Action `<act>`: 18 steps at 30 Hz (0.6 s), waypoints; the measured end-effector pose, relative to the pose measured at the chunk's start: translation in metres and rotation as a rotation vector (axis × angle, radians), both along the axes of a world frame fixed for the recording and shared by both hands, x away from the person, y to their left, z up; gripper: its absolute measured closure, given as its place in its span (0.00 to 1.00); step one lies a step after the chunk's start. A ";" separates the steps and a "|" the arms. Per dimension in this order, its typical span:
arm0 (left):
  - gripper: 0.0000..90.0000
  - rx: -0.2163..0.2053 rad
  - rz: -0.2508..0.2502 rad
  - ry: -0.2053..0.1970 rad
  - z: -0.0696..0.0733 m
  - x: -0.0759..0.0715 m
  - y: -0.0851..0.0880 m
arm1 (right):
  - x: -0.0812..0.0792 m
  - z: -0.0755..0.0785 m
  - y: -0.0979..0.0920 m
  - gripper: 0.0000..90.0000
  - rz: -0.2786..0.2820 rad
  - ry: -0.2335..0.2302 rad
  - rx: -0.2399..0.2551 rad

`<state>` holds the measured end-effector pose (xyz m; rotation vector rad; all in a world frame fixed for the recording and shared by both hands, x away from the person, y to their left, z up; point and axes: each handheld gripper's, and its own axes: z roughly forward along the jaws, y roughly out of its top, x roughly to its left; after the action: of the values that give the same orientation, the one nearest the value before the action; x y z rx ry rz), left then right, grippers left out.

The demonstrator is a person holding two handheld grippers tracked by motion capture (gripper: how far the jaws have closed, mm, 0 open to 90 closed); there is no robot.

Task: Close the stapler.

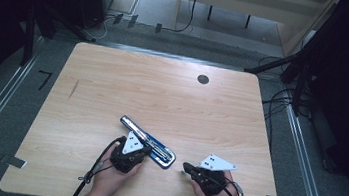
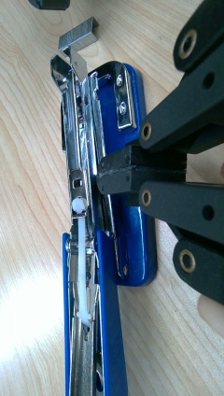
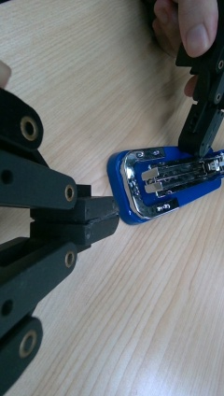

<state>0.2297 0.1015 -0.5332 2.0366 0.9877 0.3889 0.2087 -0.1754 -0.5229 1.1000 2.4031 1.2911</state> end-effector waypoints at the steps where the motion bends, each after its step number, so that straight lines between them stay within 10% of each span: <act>1: 1.00 0.000 0.001 0.001 0.000 0.000 0.000 | 0.000 0.000 0.001 1.00 0.002 -0.008 -0.003; 18: 1.00 -0.003 0.000 0.004 0.000 0.000 0.000 | 0.006 -0.012 0.016 1.00 0.046 0.020 -0.057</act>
<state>0.2299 0.1020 -0.5331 2.0359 0.9900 0.3827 0.2150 -0.1595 -0.5347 1.0536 2.4773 1.2229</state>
